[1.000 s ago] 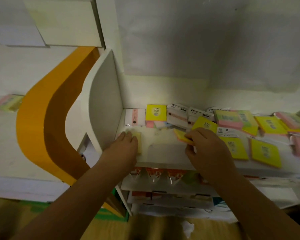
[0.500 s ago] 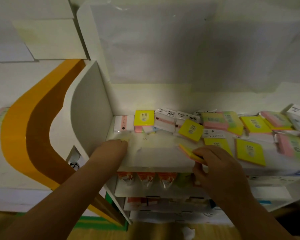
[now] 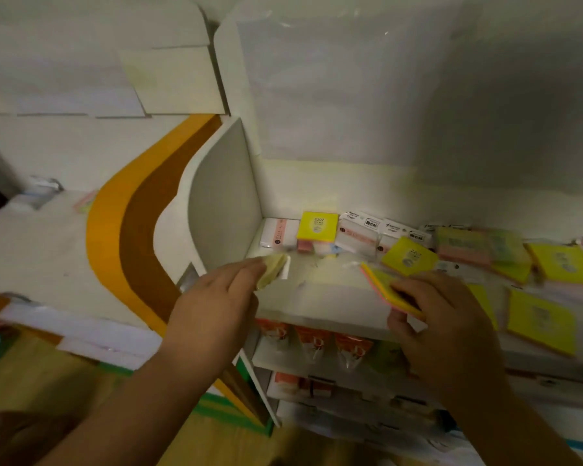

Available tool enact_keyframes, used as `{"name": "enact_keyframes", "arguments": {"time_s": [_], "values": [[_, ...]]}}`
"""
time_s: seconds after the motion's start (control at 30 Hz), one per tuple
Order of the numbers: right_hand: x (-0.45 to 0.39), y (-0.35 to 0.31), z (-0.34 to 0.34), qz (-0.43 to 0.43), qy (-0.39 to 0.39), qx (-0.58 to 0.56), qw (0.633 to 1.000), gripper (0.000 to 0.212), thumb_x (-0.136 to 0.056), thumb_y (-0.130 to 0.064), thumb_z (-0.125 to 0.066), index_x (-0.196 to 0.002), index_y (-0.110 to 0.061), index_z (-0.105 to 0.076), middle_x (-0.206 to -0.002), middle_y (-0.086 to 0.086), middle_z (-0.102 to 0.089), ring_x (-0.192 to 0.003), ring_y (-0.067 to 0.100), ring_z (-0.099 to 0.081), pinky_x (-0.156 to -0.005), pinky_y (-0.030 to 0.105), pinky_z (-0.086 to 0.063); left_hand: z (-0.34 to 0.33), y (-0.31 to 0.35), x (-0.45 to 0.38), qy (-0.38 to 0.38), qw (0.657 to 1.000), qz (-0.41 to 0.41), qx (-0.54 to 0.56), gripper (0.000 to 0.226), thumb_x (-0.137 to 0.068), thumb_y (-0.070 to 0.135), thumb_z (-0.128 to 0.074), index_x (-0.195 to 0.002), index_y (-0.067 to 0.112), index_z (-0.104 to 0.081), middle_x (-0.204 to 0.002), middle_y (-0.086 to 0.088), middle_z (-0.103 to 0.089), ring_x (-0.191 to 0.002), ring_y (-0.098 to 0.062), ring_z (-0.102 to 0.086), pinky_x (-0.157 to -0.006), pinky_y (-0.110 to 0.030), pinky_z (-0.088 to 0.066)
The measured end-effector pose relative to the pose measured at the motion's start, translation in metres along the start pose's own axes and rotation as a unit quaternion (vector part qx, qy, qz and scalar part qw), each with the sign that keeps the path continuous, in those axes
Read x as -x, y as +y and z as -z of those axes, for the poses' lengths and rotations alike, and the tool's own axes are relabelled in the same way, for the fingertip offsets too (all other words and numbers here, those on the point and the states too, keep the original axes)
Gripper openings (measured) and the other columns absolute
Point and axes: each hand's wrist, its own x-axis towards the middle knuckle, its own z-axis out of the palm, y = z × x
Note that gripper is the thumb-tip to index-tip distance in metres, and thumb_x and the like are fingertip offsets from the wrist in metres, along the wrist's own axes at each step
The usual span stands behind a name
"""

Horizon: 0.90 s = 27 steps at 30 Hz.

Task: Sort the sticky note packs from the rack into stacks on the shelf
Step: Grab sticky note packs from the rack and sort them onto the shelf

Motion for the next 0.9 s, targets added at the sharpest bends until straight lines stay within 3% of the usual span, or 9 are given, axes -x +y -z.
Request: {"name": "enact_keyframes", "arguments": {"time_s": [0.17,0.37,0.5,0.63,0.73,0.9], "values": [[-0.020,-0.037,-0.023,0.046,0.023,-0.078,0.996,0.017,-0.079,-0.012,-0.068,-0.095,-0.006,-0.071,-0.098,0.008,-0.066,-0.091,0.029,-0.060,-0.083,0.036,-0.046,0.046,-0.011,0.035,0.041,0.999,-0.002,-0.003,0.041,-0.090,0.020,-0.050,-0.128,0.009,-0.059,-0.132,-0.009,-0.062,-0.117,-0.026,-0.061,-0.100,-0.036,-0.043],[-0.041,-0.104,-0.020,0.201,0.077,-0.124,0.969,0.018,-0.088,-0.019,-0.072,-0.090,-0.001,-0.075,-0.096,0.014,-0.071,-0.087,0.031,-0.064,-0.081,0.041,-0.049,0.085,-0.055,0.081,0.119,0.991,0.054,-0.003,0.042,-0.088,0.018,-0.056,-0.128,0.008,-0.058,-0.140,-0.006,-0.056,-0.124,-0.022,-0.056,-0.102,-0.037,-0.046],[-0.055,-0.154,-0.025,0.259,0.076,-0.147,0.951,0.020,-0.089,-0.021,-0.074,-0.094,-0.002,-0.075,-0.100,0.014,-0.072,-0.094,0.032,-0.068,-0.085,0.044,-0.053,0.097,-0.098,0.110,0.158,0.981,0.114,-0.024,0.041,-0.087,0.016,-0.056,-0.127,0.006,-0.061,-0.139,-0.006,-0.056,-0.125,-0.022,-0.055,-0.104,-0.038,-0.045],[-0.060,-0.214,-0.041,0.291,0.068,-0.180,0.937,0.018,-0.092,-0.021,-0.069,-0.104,-0.009,-0.063,-0.099,0.014,-0.072,-0.096,0.026,-0.062,-0.091,0.035,-0.048,0.103,-0.151,0.145,0.181,0.962,0.206,0.001,0.033,-0.094,0.010,-0.055,-0.125,0.009,-0.063,-0.130,-0.013,-0.055,-0.116,-0.031,-0.054,-0.092,-0.049,-0.051],[-0.059,-0.261,-0.061,0.291,0.050,-0.188,0.937,0.022,-0.075,-0.008,-0.080,-0.095,-0.007,-0.071,-0.098,0.012,-0.073,-0.091,0.029,-0.066,-0.088,0.036,-0.049,0.108,-0.194,0.172,0.185,0.956,0.216,-0.070,0.038,-0.089,0.015,-0.050,-0.122,0.004,-0.065,-0.116,-0.017,-0.052,-0.103,-0.030,-0.050,-0.079,-0.043,-0.050],[-0.054,-0.352,-0.109,0.296,0.019,-0.190,0.936,0.010,-0.075,-0.003,-0.078,-0.082,-0.006,-0.073,-0.095,0.007,-0.072,-0.087,0.029,-0.067,-0.076,0.041,-0.054,0.115,-0.285,0.227,0.196,0.954,0.218,-0.059,0.028,-0.090,0.022,-0.056,-0.108,0.004,-0.068,-0.106,-0.013,-0.064,-0.095,-0.027,-0.057,-0.080,-0.043,-0.048]]}}
